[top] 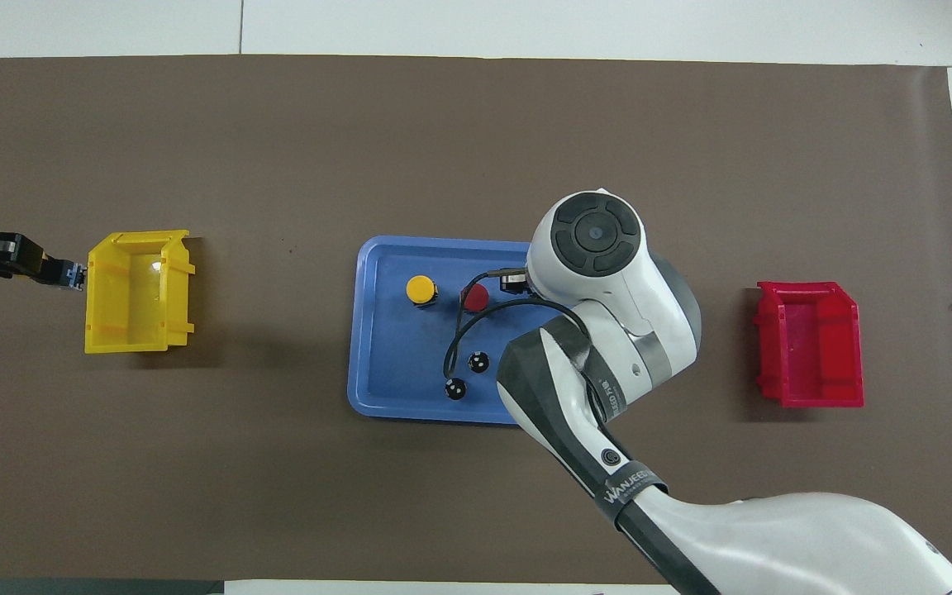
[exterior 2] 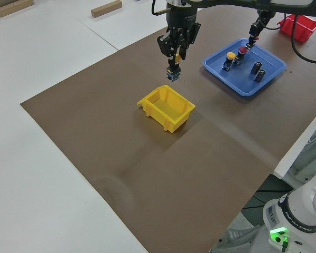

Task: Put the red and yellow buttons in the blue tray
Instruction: 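Place the second red button in the tray with the right gripper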

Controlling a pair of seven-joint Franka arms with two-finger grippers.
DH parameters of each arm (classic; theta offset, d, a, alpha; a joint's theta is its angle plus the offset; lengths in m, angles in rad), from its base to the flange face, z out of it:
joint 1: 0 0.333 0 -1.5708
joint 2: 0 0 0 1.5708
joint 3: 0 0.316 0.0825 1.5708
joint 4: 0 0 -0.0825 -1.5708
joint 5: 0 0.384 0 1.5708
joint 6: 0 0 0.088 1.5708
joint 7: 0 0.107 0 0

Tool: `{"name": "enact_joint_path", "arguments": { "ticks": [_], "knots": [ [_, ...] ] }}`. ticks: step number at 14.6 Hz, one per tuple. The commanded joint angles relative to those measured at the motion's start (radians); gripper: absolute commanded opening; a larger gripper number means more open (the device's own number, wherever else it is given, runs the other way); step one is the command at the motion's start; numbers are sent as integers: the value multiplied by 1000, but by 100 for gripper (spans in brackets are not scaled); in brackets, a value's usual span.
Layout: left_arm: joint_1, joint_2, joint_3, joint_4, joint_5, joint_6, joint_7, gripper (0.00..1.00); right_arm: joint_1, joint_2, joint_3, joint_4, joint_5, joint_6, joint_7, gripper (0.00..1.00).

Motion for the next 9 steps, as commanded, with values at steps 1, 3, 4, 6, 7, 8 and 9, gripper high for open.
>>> {"name": "enact_joint_path", "arguments": {
  "ticks": [1,3,4,6,7,8,9],
  "knots": [
    [-46,-6,2,-25,19,40,-72,1,-6,-19,5,-36,2,22,-16,30],
    [-114,-6,4,-51,19,64,-178,1,-8,-25,5,-74,2,53,-15,36],
    [-143,-6,2,-68,19,84,-216,1,-6,-26,5,-79,2,63,-15,46],
    [-224,0,2,-105,19,142,-338,1,-10,-26,5,-45,2,41,-16,68],
    [-270,9,2,-119,16,178,-406,1,-14,-26,3,-3,1,12,-16,87],
    [-310,16,1,-125,8,207,-464,1,-22,-27,2,49,-11,-37,-16,100],
    [-352,34,1,-133,1,238,-526,1,-32,-33,-9,108,-11,-98,-16,100]
  ]
}}
